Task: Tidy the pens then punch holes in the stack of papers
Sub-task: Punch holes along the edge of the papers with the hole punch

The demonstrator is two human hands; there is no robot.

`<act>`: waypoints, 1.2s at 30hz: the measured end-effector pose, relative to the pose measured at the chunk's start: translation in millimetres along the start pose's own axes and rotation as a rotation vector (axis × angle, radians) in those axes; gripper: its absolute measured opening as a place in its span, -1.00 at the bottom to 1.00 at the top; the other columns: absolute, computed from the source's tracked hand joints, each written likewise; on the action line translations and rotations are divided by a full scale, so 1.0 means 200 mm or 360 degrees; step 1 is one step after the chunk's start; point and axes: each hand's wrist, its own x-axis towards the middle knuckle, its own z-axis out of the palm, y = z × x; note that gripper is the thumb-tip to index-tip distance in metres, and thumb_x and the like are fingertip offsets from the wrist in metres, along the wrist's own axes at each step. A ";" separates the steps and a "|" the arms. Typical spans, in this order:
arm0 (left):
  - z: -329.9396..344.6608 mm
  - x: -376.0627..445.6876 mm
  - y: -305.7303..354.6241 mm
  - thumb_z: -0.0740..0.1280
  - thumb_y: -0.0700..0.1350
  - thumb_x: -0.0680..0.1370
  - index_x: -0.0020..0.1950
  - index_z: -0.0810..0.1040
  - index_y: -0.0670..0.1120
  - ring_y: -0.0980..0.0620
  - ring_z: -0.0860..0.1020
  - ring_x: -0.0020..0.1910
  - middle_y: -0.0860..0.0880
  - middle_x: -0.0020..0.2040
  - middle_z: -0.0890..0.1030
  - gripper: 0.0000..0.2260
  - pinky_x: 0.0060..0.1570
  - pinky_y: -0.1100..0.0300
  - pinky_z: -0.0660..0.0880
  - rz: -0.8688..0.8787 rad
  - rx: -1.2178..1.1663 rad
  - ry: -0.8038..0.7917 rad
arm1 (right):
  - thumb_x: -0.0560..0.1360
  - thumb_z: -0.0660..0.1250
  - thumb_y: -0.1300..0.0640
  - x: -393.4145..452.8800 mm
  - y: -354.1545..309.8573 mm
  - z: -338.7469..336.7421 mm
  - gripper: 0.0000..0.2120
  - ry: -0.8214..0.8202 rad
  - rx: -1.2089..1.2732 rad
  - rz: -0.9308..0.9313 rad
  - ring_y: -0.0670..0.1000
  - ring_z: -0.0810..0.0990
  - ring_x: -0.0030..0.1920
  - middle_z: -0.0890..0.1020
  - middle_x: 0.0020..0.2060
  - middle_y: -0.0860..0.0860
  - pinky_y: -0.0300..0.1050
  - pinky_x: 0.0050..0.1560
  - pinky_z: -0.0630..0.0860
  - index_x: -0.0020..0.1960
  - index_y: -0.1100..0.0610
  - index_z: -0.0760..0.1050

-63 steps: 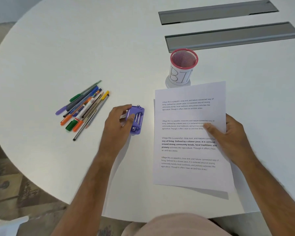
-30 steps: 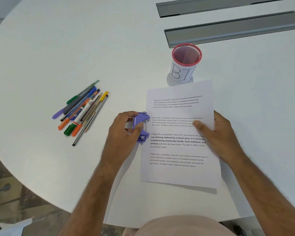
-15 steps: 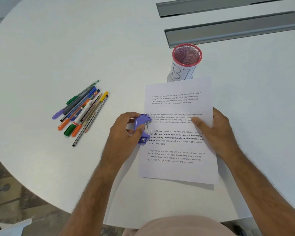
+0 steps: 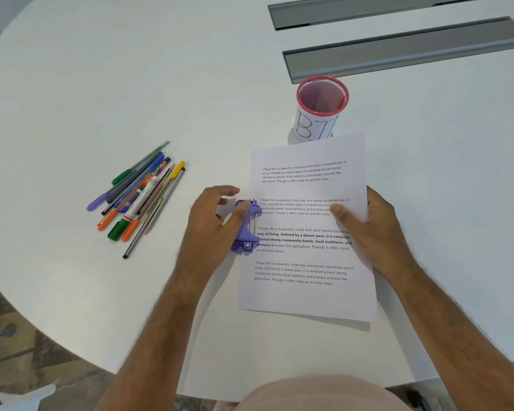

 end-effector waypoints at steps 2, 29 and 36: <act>0.02 0.06 0.02 0.37 0.11 0.67 0.20 0.57 0.11 0.01 0.58 0.18 0.18 0.18 0.59 -0.84 0.03 0.10 0.60 -0.0016 -0.0074 0.0040 | 0.59 0.46 0.08 0.00 0.00 0.00 -0.77 0.0006 -0.0026 0.0003 -0.15 0.75 0.06 0.76 0.08 -0.21 0.02 0.13 0.67 0.23 -0.04 0.61; 0.20 0.27 0.07 0.06 -0.01 0.78 0.12 0.51 -0.07 -0.03 0.39 -0.03 0.00 0.04 0.54 -0.73 0.07 0.02 0.23 0.0109 0.0682 0.0097 | 0.57 0.45 -0.04 0.00 0.03 0.00 -0.76 0.0019 -0.0078 0.0021 -0.17 0.76 0.02 0.76 0.06 -0.23 -0.07 -0.01 0.66 0.22 -0.11 0.58; 0.21 0.26 0.03 0.02 -0.03 0.78 0.13 0.52 -0.08 -0.02 0.38 -0.06 0.00 0.03 0.56 -0.70 0.04 0.06 0.21 0.0171 0.0694 0.0140 | 0.58 0.45 -0.01 -0.01 0.02 0.00 -0.80 0.0033 -0.0077 0.0002 -0.27 0.73 -0.01 0.74 0.05 -0.32 -0.44 -0.12 0.58 0.19 -0.16 0.58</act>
